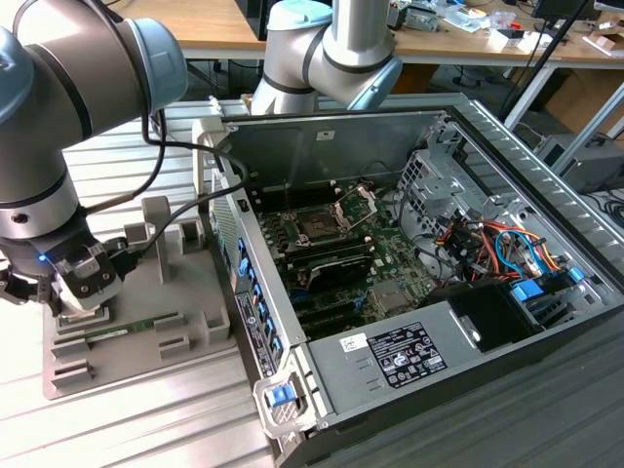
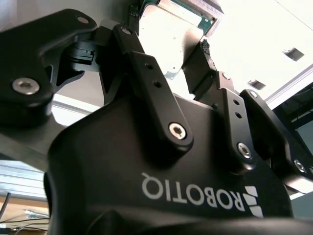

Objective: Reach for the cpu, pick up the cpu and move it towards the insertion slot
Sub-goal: 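Pick up the cpu and move it towards the insertion slot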

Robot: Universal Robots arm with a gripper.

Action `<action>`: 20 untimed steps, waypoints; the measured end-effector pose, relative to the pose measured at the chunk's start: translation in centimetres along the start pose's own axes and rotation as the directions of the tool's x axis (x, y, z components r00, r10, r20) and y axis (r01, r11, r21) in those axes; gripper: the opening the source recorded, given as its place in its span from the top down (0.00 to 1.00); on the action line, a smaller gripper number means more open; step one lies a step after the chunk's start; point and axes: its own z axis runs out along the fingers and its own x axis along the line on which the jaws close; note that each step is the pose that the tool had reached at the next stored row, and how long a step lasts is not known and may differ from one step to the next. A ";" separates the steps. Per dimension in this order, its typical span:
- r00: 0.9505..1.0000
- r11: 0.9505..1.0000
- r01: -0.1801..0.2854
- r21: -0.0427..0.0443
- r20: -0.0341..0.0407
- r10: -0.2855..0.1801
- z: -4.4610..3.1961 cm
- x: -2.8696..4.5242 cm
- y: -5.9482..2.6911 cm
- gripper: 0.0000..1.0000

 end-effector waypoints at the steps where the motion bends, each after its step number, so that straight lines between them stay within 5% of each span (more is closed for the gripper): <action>1: 1.000 1.000 0.000 0.000 0.000 0.000 -0.05 0.00 0.00 0.45; 20: 1.000 1.000 0.000 0.000 0.000 0.000 -0.77 0.00 0.03 0.45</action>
